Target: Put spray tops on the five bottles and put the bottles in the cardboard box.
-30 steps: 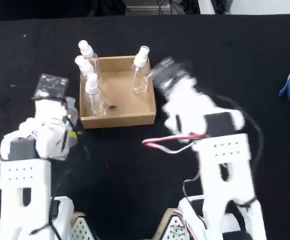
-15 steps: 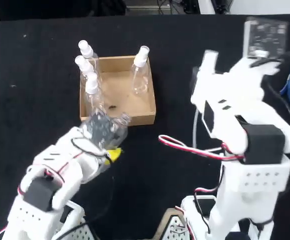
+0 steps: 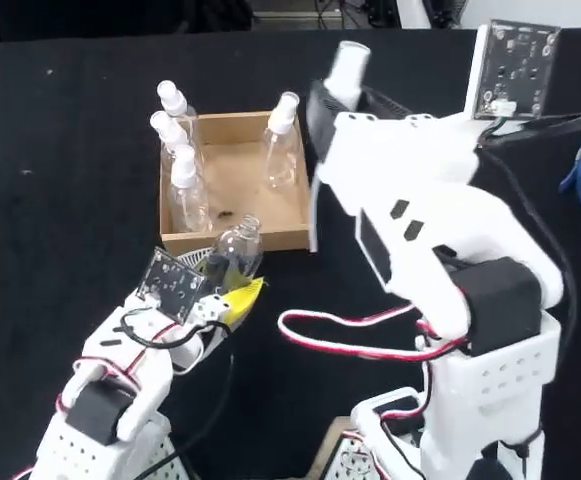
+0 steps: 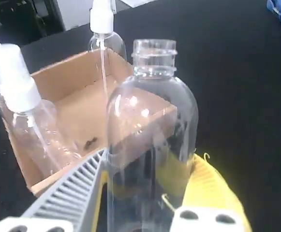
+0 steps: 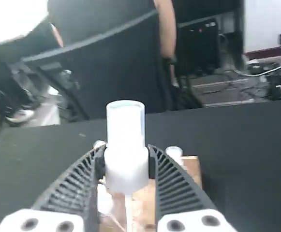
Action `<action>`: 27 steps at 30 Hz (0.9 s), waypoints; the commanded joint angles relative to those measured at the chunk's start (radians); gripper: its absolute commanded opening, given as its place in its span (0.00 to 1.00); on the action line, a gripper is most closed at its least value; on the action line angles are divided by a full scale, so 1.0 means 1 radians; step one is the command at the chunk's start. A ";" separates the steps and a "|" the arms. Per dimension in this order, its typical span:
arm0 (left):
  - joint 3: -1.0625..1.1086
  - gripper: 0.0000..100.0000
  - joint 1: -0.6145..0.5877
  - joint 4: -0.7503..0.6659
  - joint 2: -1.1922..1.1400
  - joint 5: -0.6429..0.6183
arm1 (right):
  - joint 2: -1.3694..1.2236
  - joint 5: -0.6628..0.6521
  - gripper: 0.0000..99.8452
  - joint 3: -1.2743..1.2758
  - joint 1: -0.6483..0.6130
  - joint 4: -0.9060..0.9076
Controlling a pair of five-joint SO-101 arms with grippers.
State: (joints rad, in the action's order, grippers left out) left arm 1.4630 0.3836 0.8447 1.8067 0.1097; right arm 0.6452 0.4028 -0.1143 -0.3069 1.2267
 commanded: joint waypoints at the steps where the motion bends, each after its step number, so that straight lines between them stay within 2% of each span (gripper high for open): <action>1: 0.036 0.03 0.010 -0.121 0.017 -0.017 | 0.007 0.066 0.01 -0.059 -0.055 -0.060; 8: 0.196 0.03 0.010 -0.448 0.020 -0.017 | -0.001 0.066 0.01 -0.051 -0.063 -0.130; 11: 0.237 0.03 0.010 -0.542 0.018 -0.017 | 0.002 0.066 0.01 -0.010 -0.109 -0.153; 17: 0.237 0.03 0.010 -0.543 0.018 -0.014 | 0.005 0.064 0.01 0.108 -0.140 -0.282; 27: 0.237 0.03 0.016 -0.543 0.018 -0.015 | 0.091 0.064 0.01 0.140 -0.138 -0.399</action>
State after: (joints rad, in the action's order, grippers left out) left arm 1.6747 0.3836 0.3245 1.8082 0.1005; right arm 0.6943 0.4580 0.0084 -0.4312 0.8861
